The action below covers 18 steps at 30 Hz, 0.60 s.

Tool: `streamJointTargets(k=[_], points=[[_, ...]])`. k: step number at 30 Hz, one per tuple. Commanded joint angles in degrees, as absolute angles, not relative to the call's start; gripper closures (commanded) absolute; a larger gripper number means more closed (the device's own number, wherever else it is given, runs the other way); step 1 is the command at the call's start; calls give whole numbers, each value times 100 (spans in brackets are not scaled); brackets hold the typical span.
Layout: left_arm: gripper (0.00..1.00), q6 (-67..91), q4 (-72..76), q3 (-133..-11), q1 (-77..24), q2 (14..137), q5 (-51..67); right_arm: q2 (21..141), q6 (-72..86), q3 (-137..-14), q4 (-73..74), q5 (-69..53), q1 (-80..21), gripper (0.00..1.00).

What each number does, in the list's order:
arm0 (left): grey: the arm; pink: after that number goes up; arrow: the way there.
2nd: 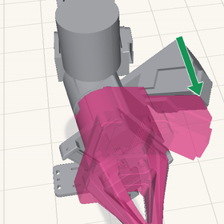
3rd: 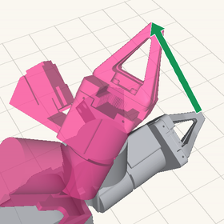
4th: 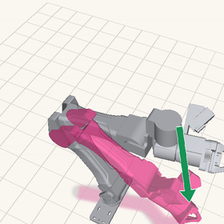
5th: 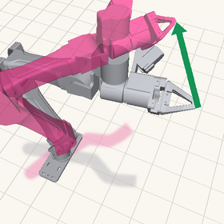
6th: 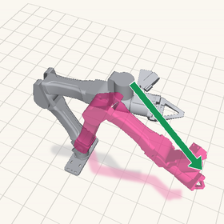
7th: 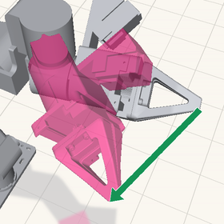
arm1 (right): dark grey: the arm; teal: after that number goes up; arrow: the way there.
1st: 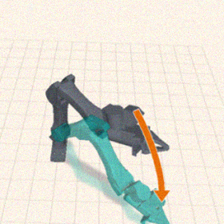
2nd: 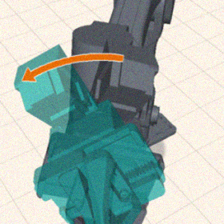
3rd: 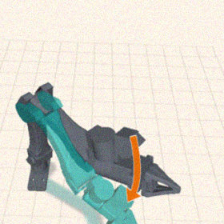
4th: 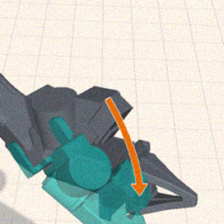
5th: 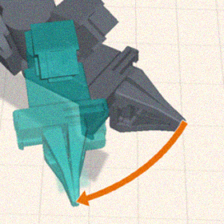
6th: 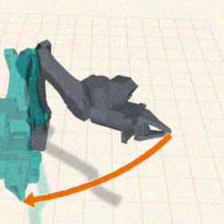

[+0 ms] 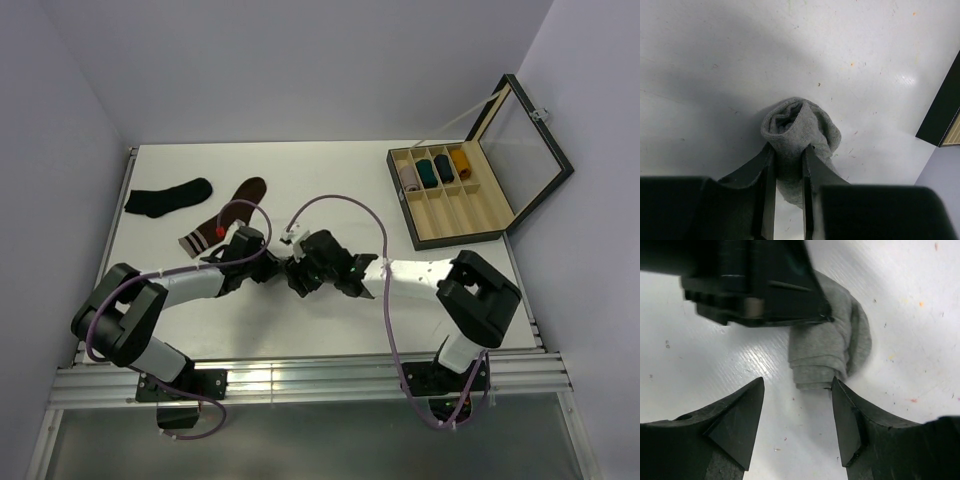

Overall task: Roll the socks
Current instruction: Roll the sock at the center of the board.

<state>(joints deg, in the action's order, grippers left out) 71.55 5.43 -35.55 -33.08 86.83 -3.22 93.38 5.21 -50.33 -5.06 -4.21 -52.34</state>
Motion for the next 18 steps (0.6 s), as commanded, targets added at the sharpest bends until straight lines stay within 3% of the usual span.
streamJointTargets(k=[1,18], points=[[100,6803,-378,-3507,-3331,8974,-352,9035,-184,-4948,-1265,509,-5624,36],[100,6706,-413,-3559,-3331,8991,-281,10256,-976,-5151,-1477,1757,-6249,33]])
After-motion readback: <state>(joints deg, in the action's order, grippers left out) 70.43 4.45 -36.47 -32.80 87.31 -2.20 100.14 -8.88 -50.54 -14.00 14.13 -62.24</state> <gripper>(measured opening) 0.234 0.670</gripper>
